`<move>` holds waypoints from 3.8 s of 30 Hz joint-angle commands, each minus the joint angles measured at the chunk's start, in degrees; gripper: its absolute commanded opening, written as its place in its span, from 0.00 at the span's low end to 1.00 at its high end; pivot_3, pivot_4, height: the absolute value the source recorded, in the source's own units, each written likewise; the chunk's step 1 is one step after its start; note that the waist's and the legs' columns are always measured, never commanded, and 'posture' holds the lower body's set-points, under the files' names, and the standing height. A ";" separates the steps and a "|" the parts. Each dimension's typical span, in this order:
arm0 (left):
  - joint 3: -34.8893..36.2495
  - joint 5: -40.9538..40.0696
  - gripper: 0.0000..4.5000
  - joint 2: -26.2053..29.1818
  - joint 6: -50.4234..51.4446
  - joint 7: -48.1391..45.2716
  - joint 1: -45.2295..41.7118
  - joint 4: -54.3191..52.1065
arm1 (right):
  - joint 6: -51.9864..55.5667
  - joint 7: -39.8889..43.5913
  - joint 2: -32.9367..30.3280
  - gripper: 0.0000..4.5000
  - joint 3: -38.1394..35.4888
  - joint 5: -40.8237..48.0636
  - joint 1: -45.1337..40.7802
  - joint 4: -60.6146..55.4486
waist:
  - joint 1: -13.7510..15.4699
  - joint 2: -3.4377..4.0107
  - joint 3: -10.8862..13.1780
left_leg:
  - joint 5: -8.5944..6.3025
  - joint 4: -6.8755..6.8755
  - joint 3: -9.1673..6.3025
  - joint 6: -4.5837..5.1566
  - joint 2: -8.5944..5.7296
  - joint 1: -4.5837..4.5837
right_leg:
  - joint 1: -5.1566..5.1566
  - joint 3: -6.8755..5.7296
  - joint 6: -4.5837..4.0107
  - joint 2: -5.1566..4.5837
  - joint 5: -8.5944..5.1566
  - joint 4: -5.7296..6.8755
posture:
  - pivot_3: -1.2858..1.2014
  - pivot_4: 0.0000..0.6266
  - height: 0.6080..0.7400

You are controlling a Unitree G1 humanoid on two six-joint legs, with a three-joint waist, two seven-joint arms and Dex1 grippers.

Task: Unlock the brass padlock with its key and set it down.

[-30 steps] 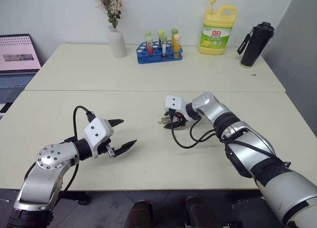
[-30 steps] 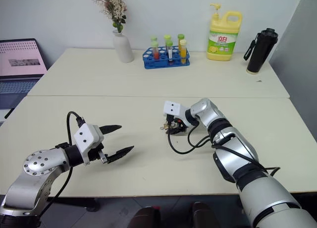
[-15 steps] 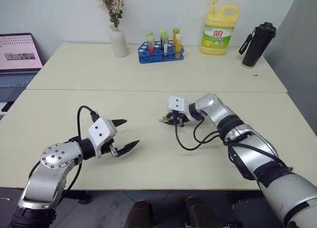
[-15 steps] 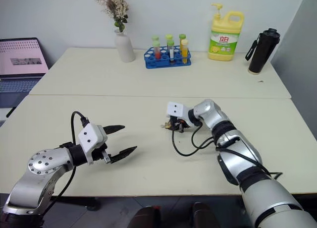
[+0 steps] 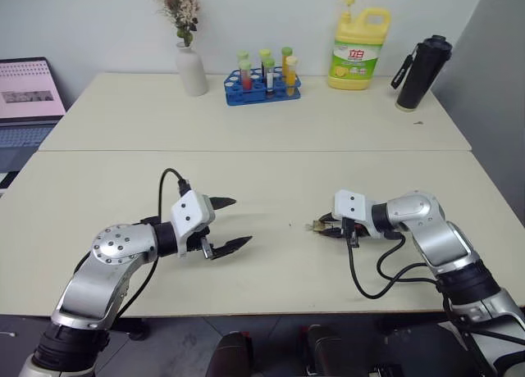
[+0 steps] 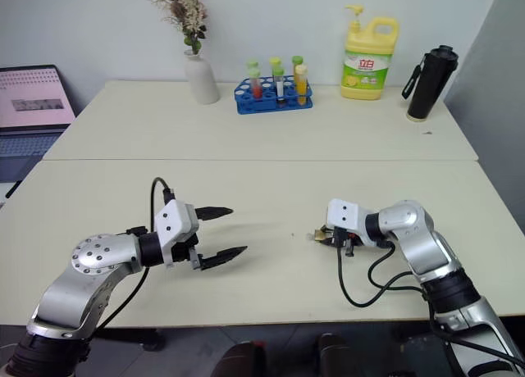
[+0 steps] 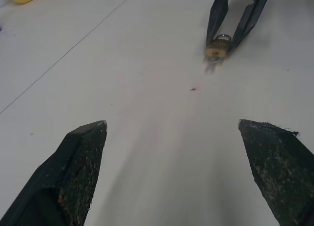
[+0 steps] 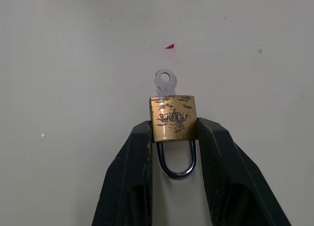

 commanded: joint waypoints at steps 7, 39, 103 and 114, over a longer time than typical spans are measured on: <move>-2.05 -0.98 1.00 0.15 0.15 -2.81 0.09 -2.31 | 0.62 -2.20 -1.88 0.58 2.41 -0.14 0.54 -2.35 | 0.47 0.00 0.00 | 0.00 0.01 -0.05 0.00 -0.02 -0.04 | 0.00 0.01 0.00 0.08 -0.02 -0.01 | 0.52 0.24 1.00; -5.29 -1.94 1.00 1.62 0.77 -8.38 -0.88 -4.28 | -0.50 -3.28 0.47 0.99 1.53 8.54 -1.51 9.78 | 0.58 -0.02 0.01 | 0.00 0.04 -0.05 0.00 -0.03 -0.05 | 0.02 0.02 0.01 0.11 -0.02 -0.04 | 0.52 0.24 1.00; -9.34 -7.90 0.86 -15.85 23.32 -5.08 -34.20 19.40 | -47.24 -43.24 -5.46 0.21 -5.41 -20.20 11.56 -8.61 | 0.70 -0.07 0.01 | 0.02 0.13 -0.05 -0.03 -0.13 -0.09 | 0.05 0.11 -0.02 0.16 0.03 0.02 | 0.52 0.24 1.00; -9.24 -7.40 0.10 -17.23 22.41 -5.96 -34.80 21.03 | -46.69 -42.01 -4.78 0.21 -5.39 -18.85 11.49 -9.67 | 0.73 -0.07 0.01 | 0.02 0.14 -0.05 -0.03 -0.13 -0.10 | 0.05 0.12 -0.05 0.16 0.05 0.02 | 0.52 0.24 1.00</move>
